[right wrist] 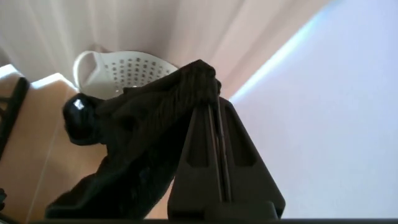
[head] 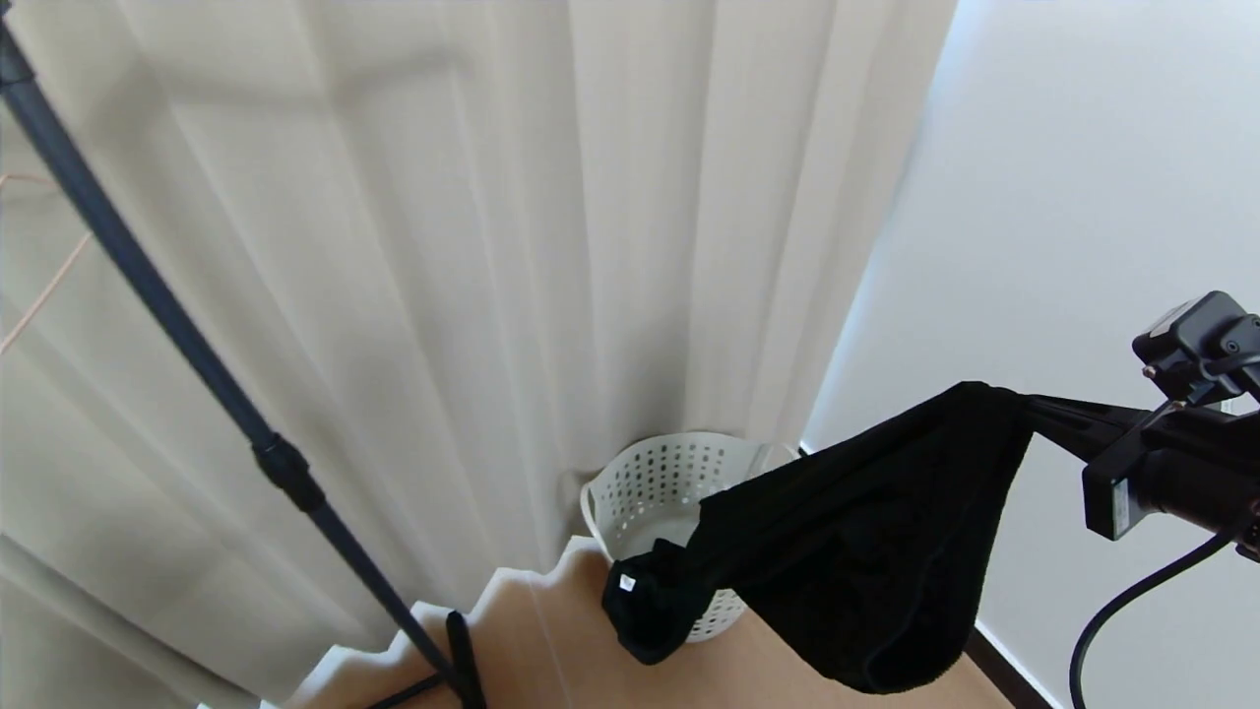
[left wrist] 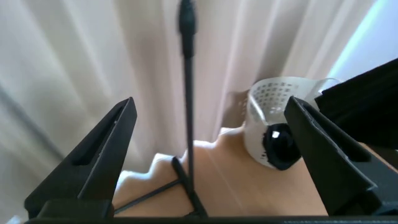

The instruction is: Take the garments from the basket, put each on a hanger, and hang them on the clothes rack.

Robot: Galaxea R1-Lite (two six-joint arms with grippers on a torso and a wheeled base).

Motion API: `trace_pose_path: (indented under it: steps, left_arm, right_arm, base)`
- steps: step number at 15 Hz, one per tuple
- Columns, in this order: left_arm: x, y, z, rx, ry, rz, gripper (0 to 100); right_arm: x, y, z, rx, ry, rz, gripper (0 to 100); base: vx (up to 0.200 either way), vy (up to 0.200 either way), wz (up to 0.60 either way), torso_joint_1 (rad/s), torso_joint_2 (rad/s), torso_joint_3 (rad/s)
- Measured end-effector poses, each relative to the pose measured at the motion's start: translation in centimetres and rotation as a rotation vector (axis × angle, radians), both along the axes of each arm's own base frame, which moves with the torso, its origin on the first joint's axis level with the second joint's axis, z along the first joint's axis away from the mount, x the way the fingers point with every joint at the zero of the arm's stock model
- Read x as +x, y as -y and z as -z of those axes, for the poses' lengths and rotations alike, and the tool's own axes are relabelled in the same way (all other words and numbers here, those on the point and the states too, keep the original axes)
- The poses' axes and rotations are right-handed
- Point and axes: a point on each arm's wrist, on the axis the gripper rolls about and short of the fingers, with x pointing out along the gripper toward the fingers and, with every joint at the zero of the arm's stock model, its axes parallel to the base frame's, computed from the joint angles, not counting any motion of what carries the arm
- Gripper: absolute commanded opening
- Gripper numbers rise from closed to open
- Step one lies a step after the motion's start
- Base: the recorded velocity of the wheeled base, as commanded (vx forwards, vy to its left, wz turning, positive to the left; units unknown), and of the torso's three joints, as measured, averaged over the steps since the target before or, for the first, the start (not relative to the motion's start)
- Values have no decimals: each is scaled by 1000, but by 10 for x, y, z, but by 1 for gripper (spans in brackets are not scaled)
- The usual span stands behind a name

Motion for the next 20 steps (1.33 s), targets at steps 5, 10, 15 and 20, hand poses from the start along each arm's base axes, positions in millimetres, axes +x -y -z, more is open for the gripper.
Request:
trace_pose_path:
  steps: [5, 10, 15, 20]
  left_arm:
    - [0, 0, 0, 0, 1, -2, 100]
    - [0, 0, 0, 0, 0, 0, 100]
    - [0, 0, 0, 0, 0, 1, 100]
    - [0, 0, 0, 1, 0, -2, 100]
  right_arm:
    - [0, 0, -1, -1, 7, 4, 0]
    - [-3, 1, -2, -1, 14, 6, 0]
    - [-9, 2, -6, 5, 39, 3, 0]
    - [-8, 2, -8, 5, 43, 4, 0]
  base:
    - [0, 0, -120, 153, -430, -269]
    - [0, 0, 0, 15, -35, -28]
    - [0, 0, 0, 3, 4, 81]
    - [0, 0, 0, 33, -84, 102]
